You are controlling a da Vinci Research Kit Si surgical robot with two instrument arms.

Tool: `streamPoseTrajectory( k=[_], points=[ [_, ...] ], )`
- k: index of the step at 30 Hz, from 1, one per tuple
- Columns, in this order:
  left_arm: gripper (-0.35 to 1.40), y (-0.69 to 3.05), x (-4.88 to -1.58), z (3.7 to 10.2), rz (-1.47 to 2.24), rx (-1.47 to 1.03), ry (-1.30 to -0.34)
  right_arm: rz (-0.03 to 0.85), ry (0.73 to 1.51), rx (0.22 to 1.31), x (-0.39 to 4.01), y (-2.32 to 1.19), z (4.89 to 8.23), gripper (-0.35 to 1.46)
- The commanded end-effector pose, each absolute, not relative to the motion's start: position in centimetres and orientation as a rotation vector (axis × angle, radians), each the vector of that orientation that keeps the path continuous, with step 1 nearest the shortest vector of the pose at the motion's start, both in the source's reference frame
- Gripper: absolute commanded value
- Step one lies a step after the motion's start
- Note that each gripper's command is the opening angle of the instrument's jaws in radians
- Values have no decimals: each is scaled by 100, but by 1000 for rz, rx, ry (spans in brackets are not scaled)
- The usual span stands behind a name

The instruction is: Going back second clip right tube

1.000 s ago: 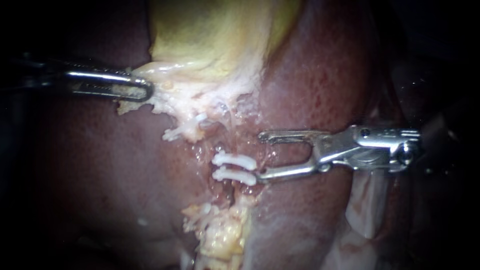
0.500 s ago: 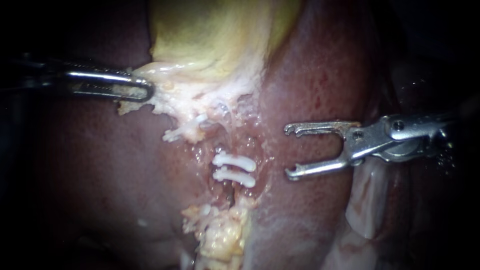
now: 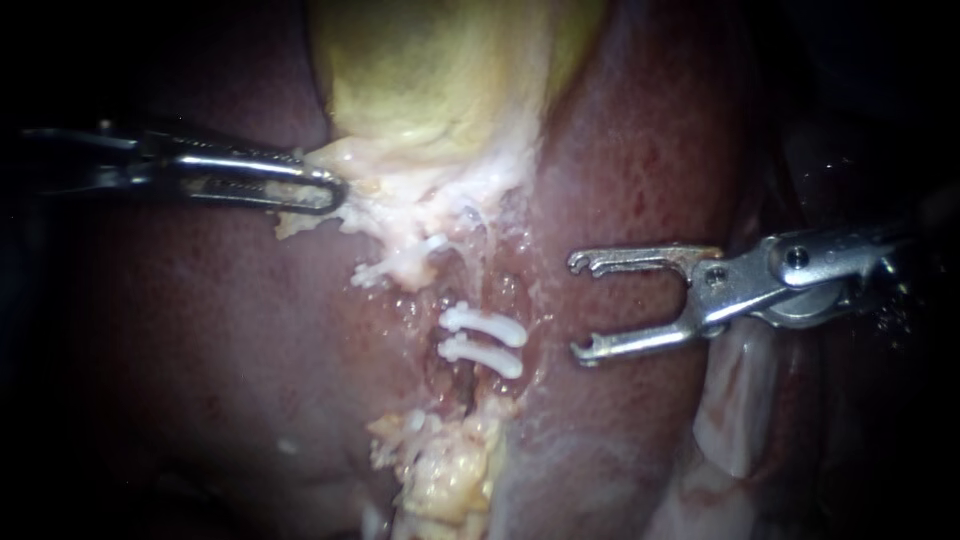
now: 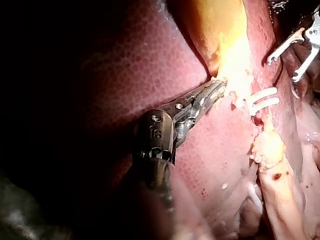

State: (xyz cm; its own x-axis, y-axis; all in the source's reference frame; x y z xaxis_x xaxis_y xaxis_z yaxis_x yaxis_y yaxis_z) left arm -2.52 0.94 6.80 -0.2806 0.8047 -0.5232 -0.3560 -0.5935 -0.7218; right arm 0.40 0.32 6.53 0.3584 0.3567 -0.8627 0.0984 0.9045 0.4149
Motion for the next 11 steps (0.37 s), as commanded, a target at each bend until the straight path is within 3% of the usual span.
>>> streamPoseTrajectory(
  k=[1, 11],
  points=[
    [-35, 94, -252, 681, 1949, -1182, -617, 173, 1203, 436, 40, 32, 653, 50],
    [-35, 94, -252, 682, 1950, -1183, -621, 168, 1204, 432, 40, 31, 652, 50]
  ],
)
